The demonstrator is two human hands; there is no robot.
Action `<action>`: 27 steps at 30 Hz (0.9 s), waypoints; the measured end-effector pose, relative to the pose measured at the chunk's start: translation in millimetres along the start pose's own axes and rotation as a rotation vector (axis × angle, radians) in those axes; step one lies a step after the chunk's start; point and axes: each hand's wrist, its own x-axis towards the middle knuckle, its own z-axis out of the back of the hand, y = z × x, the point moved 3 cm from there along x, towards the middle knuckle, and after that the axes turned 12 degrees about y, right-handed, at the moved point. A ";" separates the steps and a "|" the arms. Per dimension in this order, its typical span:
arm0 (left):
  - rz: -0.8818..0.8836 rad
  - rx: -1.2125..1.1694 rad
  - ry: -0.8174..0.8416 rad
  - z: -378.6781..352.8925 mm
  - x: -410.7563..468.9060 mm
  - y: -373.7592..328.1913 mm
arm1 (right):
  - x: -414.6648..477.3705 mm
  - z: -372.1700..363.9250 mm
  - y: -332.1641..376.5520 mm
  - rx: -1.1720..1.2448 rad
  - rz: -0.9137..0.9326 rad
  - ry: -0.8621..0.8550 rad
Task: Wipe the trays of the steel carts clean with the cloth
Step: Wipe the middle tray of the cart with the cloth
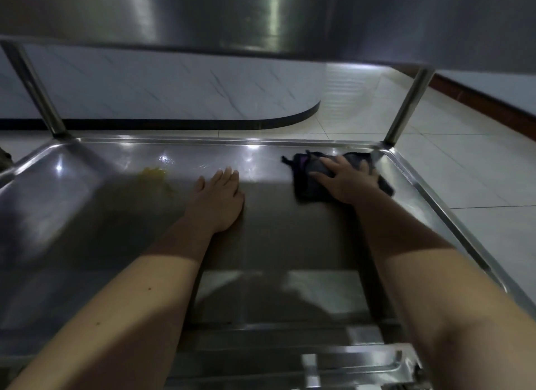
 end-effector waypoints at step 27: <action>-0.019 -0.015 -0.022 -4.7 2.0 1.9 | 45.6 13.2 82.7 0.025 0.088 0.051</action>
